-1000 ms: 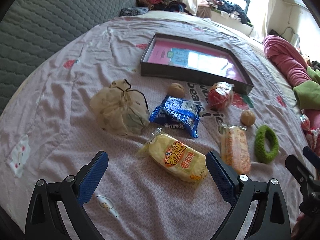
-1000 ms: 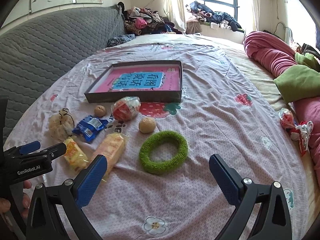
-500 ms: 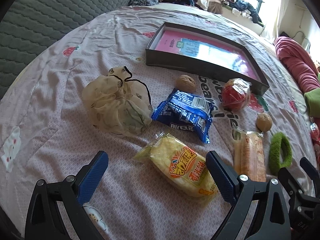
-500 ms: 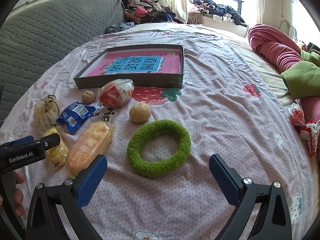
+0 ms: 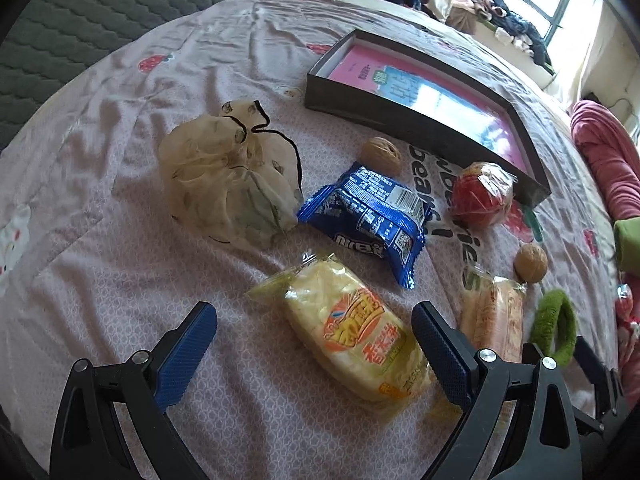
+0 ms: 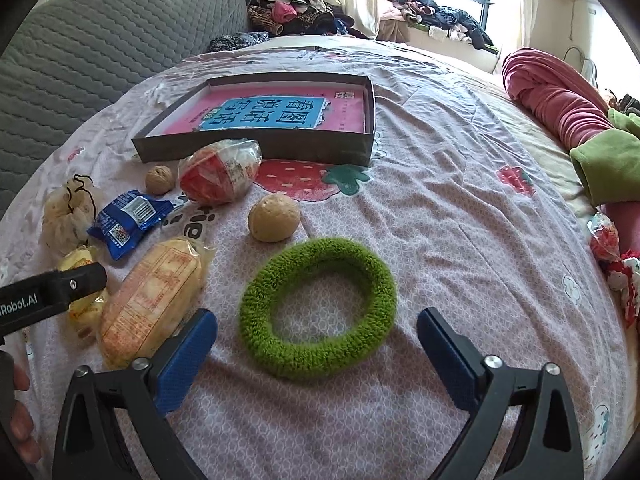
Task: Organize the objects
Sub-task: 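Grasp the green fuzzy ring with the right tool while the left tool grasps the yellow snack packet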
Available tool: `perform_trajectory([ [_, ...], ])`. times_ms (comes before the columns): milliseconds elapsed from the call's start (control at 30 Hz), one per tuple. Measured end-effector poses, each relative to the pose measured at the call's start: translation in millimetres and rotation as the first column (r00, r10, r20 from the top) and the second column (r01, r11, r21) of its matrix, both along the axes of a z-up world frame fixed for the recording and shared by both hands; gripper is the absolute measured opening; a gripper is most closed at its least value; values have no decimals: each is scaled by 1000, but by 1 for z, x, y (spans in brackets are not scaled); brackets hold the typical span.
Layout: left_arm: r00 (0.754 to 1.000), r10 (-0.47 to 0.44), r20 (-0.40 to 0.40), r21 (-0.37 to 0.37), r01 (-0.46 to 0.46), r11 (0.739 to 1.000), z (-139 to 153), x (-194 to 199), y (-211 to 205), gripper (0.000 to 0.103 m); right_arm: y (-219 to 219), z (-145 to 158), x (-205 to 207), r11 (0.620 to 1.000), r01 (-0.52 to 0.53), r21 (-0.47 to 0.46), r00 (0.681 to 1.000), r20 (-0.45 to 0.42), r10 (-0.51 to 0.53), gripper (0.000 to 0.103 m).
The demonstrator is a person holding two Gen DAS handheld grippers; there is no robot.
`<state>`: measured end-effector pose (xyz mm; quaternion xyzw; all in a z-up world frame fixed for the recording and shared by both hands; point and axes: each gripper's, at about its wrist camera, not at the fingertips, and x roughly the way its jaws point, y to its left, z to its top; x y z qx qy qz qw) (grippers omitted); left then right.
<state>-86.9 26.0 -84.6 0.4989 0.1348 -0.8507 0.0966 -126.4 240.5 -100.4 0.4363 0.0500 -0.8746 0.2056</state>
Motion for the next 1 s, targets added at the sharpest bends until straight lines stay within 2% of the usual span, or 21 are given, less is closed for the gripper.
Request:
perform_trajectory([
  [67,1000,-10,10,23,10,1000,-2,-1,1,87,0,-4,-3,1000,-5,-1,1000,23,5,82],
  [100,1000,-20,11,29,20,999,-2,-1,1,79,0,-6,-4,1000,-8,-10,999,35,9,75],
  [167,999,-49,8,24,49,998,1,-1,7,65,3,-6,-4,1000,-8,-28,999,39,9,71],
  [233,997,-75,8,21,75,997,3,0,12,61,4,-4,-2,999,-14,-33,999,34,15,59],
  [267,996,-88,5,21,88,996,5,0,13,59,4,-3,-2,999,-15,-35,999,34,17,57],
  [333,995,-102,1,36,102,994,7,2,13,55,5,-1,-1,998,-26,-50,999,46,28,43],
  [433,993,-121,-7,45,121,992,10,4,13,51,6,2,0,997,-40,-59,998,49,43,35],
  [567,988,-154,-28,16,155,988,15,7,14,44,6,6,5,996,-57,-69,997,45,60,31],
  [1000,978,-198,-58,-3,199,980,21,18,7,43,11,24,20,991,-65,-113,997,23,68,30],
])
